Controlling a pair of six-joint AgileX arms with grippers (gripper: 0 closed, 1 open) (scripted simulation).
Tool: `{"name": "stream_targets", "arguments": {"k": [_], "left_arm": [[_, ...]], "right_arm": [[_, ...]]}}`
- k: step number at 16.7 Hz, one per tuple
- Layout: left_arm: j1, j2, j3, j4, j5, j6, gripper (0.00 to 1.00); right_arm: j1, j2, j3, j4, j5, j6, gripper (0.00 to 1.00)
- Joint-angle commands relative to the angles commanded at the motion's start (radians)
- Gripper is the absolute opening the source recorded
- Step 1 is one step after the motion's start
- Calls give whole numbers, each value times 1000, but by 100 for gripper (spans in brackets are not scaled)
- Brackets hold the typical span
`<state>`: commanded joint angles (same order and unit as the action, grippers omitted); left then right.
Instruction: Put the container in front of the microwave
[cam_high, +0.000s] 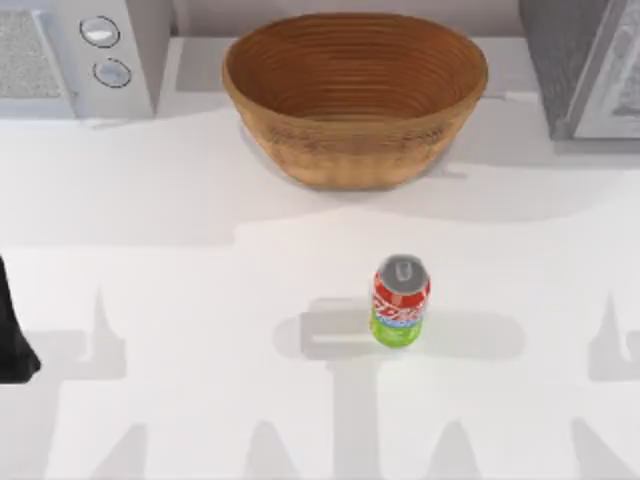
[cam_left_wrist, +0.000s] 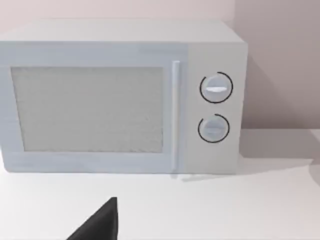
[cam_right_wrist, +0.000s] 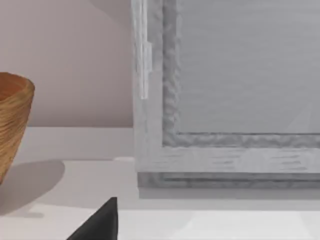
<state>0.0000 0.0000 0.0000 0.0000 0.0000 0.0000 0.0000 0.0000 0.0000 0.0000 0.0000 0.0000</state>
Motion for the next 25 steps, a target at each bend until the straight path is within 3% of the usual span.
{"name": "stream_targets", "arguments": {"k": [5, 10, 19, 25], "left_arm": [[-33, 56, 32, -45, 0, 18, 100], [-183, 348, 231, -253, -4, 76, 100], [-541, 1240, 956, -728, 0, 128, 100], [-709, 1773, 1522, -998, 13, 98, 100]], "right_arm": [[0, 0, 0, 0, 0, 0, 100], [0, 0, 0, 0, 0, 0, 100], [0, 0, 0, 0, 0, 0, 100], [0, 0, 0, 0, 0, 0, 100]]}}
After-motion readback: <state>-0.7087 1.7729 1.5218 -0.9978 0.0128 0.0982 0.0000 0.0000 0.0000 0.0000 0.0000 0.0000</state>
